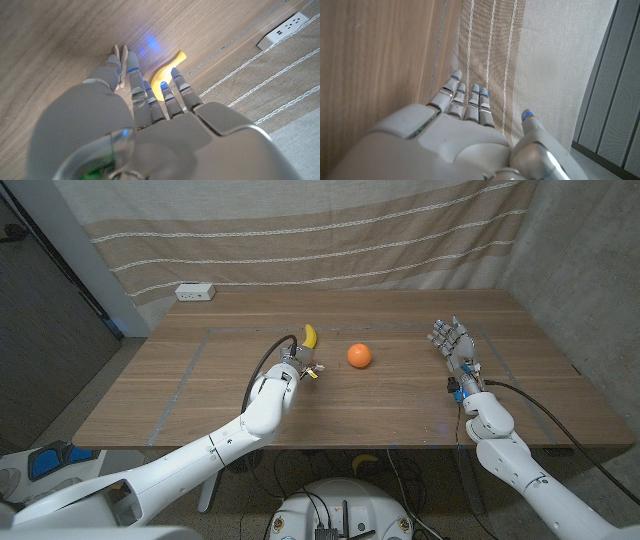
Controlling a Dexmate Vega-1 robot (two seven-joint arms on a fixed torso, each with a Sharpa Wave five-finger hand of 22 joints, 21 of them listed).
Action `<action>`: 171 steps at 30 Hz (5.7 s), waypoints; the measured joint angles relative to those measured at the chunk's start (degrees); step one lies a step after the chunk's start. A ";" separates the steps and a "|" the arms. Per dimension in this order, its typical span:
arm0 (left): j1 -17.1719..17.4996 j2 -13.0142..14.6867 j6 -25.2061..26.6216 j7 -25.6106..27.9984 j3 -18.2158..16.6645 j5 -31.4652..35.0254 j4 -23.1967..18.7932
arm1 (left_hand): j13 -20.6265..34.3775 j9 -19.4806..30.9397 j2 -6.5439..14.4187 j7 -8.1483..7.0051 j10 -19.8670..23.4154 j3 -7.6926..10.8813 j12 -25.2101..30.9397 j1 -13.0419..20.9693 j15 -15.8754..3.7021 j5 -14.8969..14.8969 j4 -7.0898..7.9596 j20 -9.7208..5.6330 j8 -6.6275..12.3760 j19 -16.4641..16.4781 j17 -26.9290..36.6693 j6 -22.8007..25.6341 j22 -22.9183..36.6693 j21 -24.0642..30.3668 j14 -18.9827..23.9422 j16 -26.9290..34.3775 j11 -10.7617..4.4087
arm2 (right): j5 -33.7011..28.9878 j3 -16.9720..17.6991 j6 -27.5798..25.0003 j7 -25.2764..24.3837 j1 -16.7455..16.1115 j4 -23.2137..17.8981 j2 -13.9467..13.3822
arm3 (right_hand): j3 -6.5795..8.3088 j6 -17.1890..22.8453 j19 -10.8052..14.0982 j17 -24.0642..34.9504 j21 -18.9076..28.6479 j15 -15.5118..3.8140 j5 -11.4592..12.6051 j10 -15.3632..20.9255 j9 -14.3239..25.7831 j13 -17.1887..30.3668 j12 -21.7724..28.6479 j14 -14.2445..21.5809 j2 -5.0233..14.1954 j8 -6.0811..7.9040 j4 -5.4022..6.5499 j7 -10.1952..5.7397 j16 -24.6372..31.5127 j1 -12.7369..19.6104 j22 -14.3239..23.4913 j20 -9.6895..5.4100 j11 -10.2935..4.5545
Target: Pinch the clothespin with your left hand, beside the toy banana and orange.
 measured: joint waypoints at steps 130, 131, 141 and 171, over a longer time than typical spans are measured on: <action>13.52 6.08 -24.43 56.70 -19.36 -45.37 -5.88 | 0.82 5.22 4.70 -3.67 -2.80 4.03 -1.36 -2.91 -0.01 -0.42 5.48 -2.28 7.11 2.47 0.81 -10.50 1.08 3.44 1.41 -0.01 3.78 | -8.04 -0.43 -1.70 -8.23 -2.57 -7.92 -1.00 | 0.16 -0.01 0.29 -0.01 0.00 -0.20 0.00 0.50 0.00 -0.01 0.00 0.19 0.00 0.00 -0.47 0.00 -0.04 0.00 0.00 0.31 0.10; 13.56 6.19 -24.80 56.49 -19.54 -45.81 -5.84 | 0.82 5.22 4.61 -3.67 -2.82 4.10 -1.56 -3.45 0.00 -0.42 5.54 -2.28 7.15 2.47 0.81 -10.50 1.08 3.44 1.16 -0.01 3.76 | -8.22 -0.44 -1.77 -8.38 -2.66 -8.12 -1.02 | 0.16 -0.01 0.29 -0.01 0.00 -0.20 0.00 0.50 0.00 -0.01 0.00 0.19 0.00 0.00 -0.47 0.00 -0.04 0.00 0.00 0.31 0.10; 14.00 7.62 -28.87 53.94 -21.86 -50.87 -5.50 | 0.81 5.23 4.45 -3.78 -3.22 4.09 -1.57 -3.60 -0.01 -0.21 5.55 -2.28 10.79 2.47 0.81 -10.99 1.37 3.65 0.38 -0.01 3.99 | -10.45 -0.62 -2.79 -10.23 -3.53 -10.66 -1.32 | 0.00 -0.01 0.29 0.00 0.00 -0.20 0.00 0.50 0.00 -0.01 0.00 0.19 0.00 0.00 -0.63 0.00 -0.04 0.00 0.00 0.31 0.10; 13.74 10.47 -43.31 47.81 -27.04 -62.88 -0.16 | 0.80 25.05 4.73 -3.86 -3.83 4.49 -1.56 -3.92 0.00 0.02 5.60 -2.27 13.84 2.47 0.81 -11.52 1.36 3.90 0.39 0.00 3.99 | -17.47 -1.99 -7.20 -16.55 -6.28 -18.98 -0.68 | 0.00 0.30 0.29 0.00 0.00 -0.20 0.00 0.50 0.00 -0.01 0.00 0.19 0.00 0.00 -0.62 0.32 -0.04 0.00 0.00 0.31 0.10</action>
